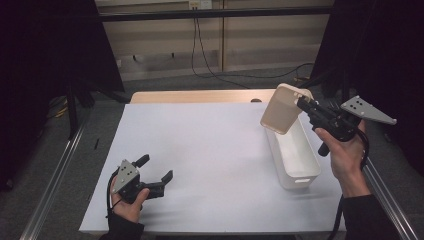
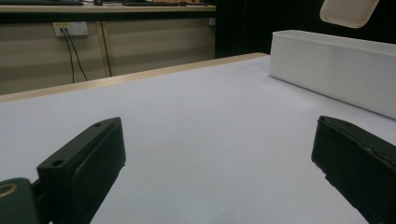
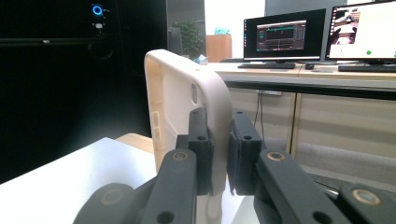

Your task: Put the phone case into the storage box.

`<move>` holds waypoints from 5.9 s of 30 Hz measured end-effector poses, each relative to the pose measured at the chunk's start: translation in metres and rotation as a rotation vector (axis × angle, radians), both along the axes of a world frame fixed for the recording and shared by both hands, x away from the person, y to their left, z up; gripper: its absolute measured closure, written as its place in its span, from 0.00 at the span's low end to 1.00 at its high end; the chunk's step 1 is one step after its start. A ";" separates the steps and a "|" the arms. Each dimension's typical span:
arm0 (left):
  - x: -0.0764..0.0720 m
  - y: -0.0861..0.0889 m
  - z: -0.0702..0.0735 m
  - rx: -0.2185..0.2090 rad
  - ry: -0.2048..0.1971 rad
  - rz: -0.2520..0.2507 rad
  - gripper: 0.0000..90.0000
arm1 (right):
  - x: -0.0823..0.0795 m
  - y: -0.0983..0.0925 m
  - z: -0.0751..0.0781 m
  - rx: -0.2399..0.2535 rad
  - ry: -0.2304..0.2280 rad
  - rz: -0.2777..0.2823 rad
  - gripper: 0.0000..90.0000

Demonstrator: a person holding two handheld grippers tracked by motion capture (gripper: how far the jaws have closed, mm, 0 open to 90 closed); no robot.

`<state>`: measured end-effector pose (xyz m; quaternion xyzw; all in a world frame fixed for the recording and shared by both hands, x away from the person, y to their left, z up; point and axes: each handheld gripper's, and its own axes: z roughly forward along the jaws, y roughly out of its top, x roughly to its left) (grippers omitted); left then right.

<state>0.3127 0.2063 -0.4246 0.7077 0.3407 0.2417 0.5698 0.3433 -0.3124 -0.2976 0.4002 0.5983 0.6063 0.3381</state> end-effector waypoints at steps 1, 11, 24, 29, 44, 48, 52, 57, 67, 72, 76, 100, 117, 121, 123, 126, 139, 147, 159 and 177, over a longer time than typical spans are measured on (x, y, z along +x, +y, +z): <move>0.000 0.000 0.000 0.004 -0.002 0.000 0.03 | 0.002 -0.001 0.000 -0.001 -0.001 -0.003 0.90; -0.002 0.003 0.002 0.009 -0.001 0.011 0.03 | 0.013 -0.017 -0.003 -0.002 0.004 -0.034 0.90; -0.001 -0.002 0.000 0.017 0.005 -0.010 0.03 | 0.030 -0.031 -0.016 -0.053 0.022 -0.053 0.90; 0.000 0.000 0.000 0.030 -0.001 -0.002 0.03 | 0.037 -0.030 -0.025 -0.087 0.037 -0.046 0.90; 0.001 0.002 0.000 0.021 0.013 0.000 0.03 | 0.056 -0.033 -0.041 -0.127 0.073 -0.055 0.90; 0.002 0.003 0.000 0.026 0.007 0.003 0.03 | 0.062 -0.035 -0.045 -0.123 0.085 -0.051 0.90; 0.003 0.003 0.000 0.027 0.007 -0.001 0.03 | 0.067 -0.036 -0.048 -0.136 0.090 -0.044 0.90; 0.003 0.003 0.000 0.029 0.014 -0.004 0.03 | 0.076 -0.038 -0.053 -0.151 0.078 -0.026 0.90; 0.003 0.003 0.000 0.032 0.007 -0.004 0.03 | 0.093 -0.047 -0.070 -0.147 0.103 -0.007 0.90; 0.003 0.002 -0.001 0.038 0.003 -0.025 0.03 | 0.097 -0.052 -0.074 -0.147 0.094 -0.003 0.90; 0.004 0.003 -0.001 0.037 0.004 -0.018 0.03 | 0.100 -0.051 -0.077 -0.161 0.104 -0.002 0.90; 0.005 0.004 -0.001 0.044 0.013 -0.014 0.03 | 0.120 -0.039 -0.095 -0.179 0.112 -0.045 0.90; 0.005 0.003 -0.002 0.046 0.012 -0.016 0.03 | 0.122 -0.043 -0.092 -0.172 0.170 -0.114 0.80; 0.005 0.003 -0.002 0.046 0.011 -0.016 0.03 | 0.123 -0.045 -0.091 -0.188 0.184 -0.138 0.79; 0.006 0.003 -0.002 0.046 0.010 -0.016 0.03 | 0.124 -0.044 -0.090 -0.187 0.184 -0.133 0.79; 0.006 0.003 -0.002 0.047 0.011 -0.017 0.03 | 0.126 -0.041 -0.089 -0.202 0.187 -0.132 0.79; 0.006 0.003 -0.002 0.049 0.009 -0.018 0.03 | 0.135 -0.035 -0.094 -0.198 0.201 -0.172 0.79; 0.006 0.002 -0.002 0.050 0.009 -0.017 0.03 | 0.139 -0.033 -0.096 -0.198 0.209 -0.179 0.79; 0.006 0.002 -0.002 0.049 0.007 -0.023 0.03 | 0.142 -0.031 -0.099 -0.185 0.207 -0.175 0.82; 0.009 0.001 -0.002 0.049 0.007 -0.008 0.03 | 0.137 -0.034 -0.094 -0.126 0.187 -0.176 0.64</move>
